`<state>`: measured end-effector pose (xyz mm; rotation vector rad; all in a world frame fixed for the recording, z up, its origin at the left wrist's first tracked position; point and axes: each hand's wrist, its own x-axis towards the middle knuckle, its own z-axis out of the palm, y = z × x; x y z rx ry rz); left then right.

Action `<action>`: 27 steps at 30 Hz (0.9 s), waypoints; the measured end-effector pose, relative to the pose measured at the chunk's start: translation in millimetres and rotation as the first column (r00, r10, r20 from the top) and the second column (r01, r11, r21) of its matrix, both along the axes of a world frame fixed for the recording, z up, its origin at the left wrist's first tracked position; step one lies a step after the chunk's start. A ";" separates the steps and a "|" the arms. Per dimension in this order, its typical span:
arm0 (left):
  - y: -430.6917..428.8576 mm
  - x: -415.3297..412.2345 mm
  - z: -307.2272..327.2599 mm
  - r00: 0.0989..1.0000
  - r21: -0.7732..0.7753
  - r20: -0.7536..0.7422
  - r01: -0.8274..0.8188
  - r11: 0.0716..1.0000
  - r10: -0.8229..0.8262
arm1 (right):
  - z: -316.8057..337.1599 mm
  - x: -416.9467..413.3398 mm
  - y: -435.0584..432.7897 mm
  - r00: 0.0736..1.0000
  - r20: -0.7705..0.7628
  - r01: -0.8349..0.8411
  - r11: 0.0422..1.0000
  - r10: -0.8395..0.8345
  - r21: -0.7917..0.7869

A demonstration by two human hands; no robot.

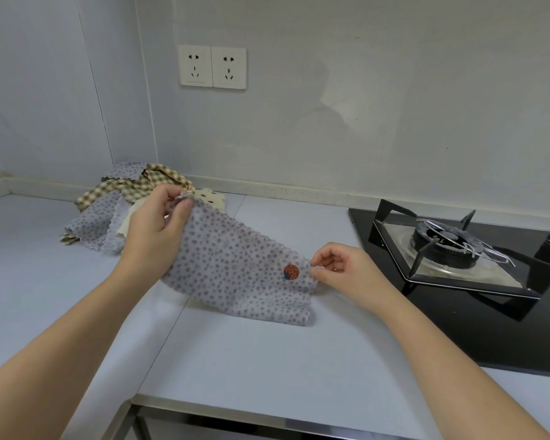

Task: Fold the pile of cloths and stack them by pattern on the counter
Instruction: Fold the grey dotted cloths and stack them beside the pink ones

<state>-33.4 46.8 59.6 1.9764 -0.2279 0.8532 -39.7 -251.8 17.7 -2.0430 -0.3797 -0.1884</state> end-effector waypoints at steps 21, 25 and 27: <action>-2.3 -4.4 4.8 0.998 0.030 0.045 0.045 0.999 -0.046 | -8.8 3.3 9.4 0.995 0.055 0.093 0.973 -0.083 -0.211; -1.6 -4.3 3.9 0.998 0.036 0.046 0.046 0.998 -0.047 | -9.7 4.6 13.4 0.988 0.066 0.148 0.974 -0.139 -0.171; -0.8 -3.9 3.8 0.998 0.034 0.046 0.044 0.998 -0.046 | -8.9 4.3 12.2 0.989 0.048 0.144 0.984 -0.140 -0.101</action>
